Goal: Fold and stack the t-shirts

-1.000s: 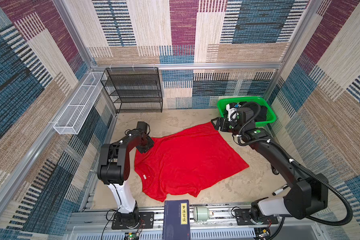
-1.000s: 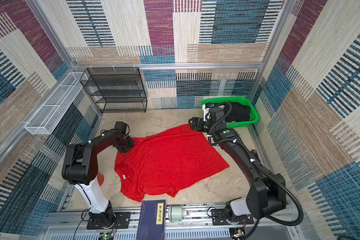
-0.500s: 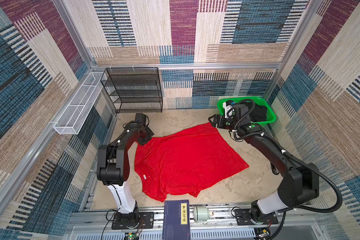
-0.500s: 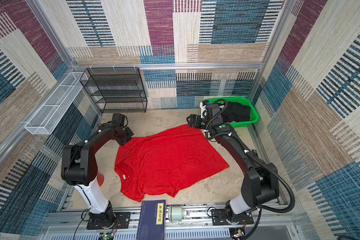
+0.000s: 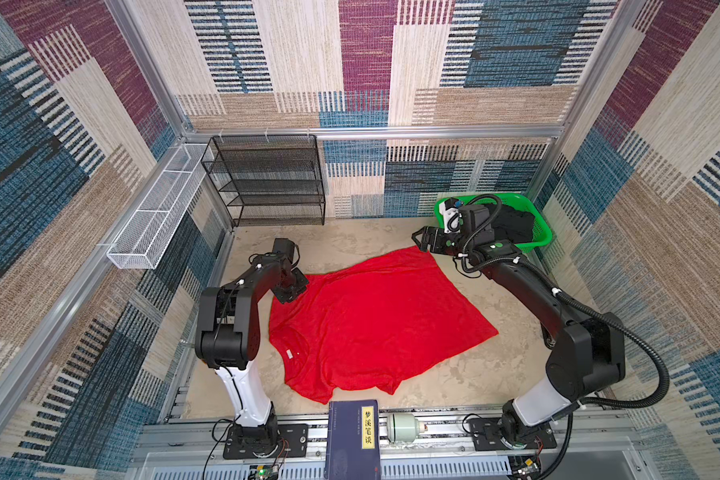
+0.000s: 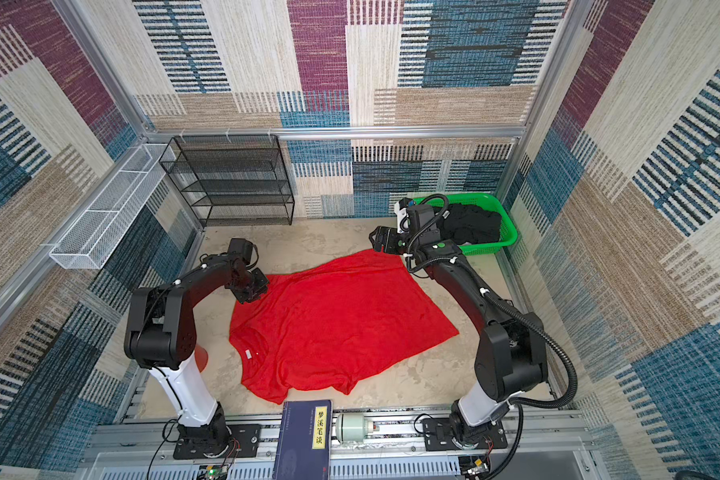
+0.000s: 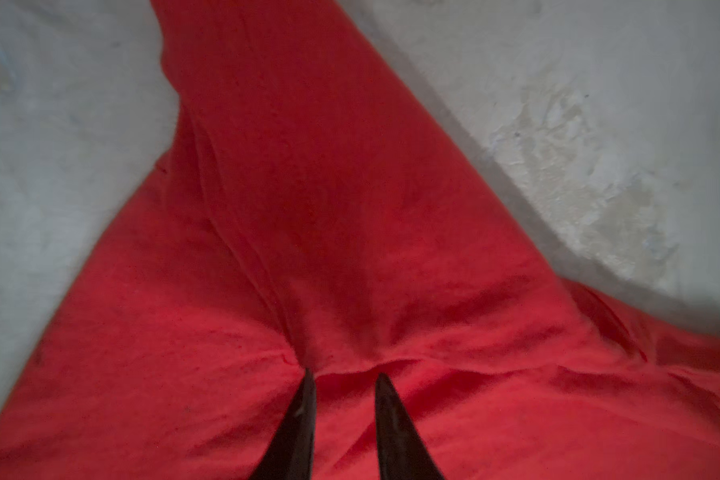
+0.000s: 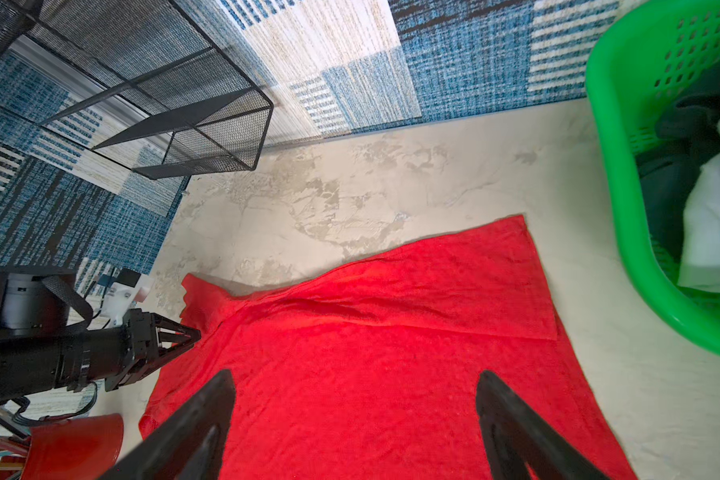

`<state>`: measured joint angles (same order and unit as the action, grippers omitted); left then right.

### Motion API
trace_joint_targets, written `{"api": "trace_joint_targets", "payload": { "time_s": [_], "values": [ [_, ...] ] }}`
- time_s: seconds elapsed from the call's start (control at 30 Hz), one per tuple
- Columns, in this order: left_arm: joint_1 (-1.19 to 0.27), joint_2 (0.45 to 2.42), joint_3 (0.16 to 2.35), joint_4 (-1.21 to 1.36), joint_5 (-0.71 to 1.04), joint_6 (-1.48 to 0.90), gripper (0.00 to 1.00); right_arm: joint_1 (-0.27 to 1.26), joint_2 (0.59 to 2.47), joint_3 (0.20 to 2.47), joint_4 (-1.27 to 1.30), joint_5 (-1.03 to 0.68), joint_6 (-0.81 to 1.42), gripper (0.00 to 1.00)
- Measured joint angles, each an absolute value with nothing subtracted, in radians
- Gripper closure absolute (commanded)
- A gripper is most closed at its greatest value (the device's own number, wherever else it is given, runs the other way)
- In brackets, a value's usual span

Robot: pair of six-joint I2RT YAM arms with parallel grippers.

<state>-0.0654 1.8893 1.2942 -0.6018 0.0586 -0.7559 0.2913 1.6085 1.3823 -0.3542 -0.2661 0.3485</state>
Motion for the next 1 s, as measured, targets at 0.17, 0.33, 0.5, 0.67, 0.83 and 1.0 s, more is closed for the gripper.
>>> {"api": "trace_joint_targets", "payload": {
  "time_s": [0.17, 0.33, 0.5, 0.67, 0.83, 1.0],
  "values": [
    [-0.065, 1.905, 1.295, -0.602, 0.059, -0.762, 0.72, 0.291, 1.623, 1.394, -0.361, -0.273, 0.338, 0.09],
    [-0.065, 1.917, 1.301, -0.601, 0.059, -0.766, 0.74, 0.291, 1.633, 1.394, -0.364, -0.281, 0.336, 0.09],
    [-0.063, 1.941, 1.318, -0.603, 0.059, -0.767, 0.87, 0.291, 1.641, 1.399, -0.367, -0.282, 0.335, 0.08],
    [-0.061, 1.948, 1.328, -0.6, 0.059, -0.78, 1.0, 0.291, 1.651, 1.407, -0.368, -0.287, 0.331, 0.08],
    [-0.061, 1.932, 1.335, -0.609, 0.059, -0.783, 1.0, 0.291, 1.664, 1.407, -0.368, -0.294, 0.331, 0.08],
    [-0.061, 1.898, 1.382, -0.628, 0.059, -0.777, 1.0, 0.291, 1.685, 1.42, -0.361, -0.307, 0.332, 0.08]
  ]
}}
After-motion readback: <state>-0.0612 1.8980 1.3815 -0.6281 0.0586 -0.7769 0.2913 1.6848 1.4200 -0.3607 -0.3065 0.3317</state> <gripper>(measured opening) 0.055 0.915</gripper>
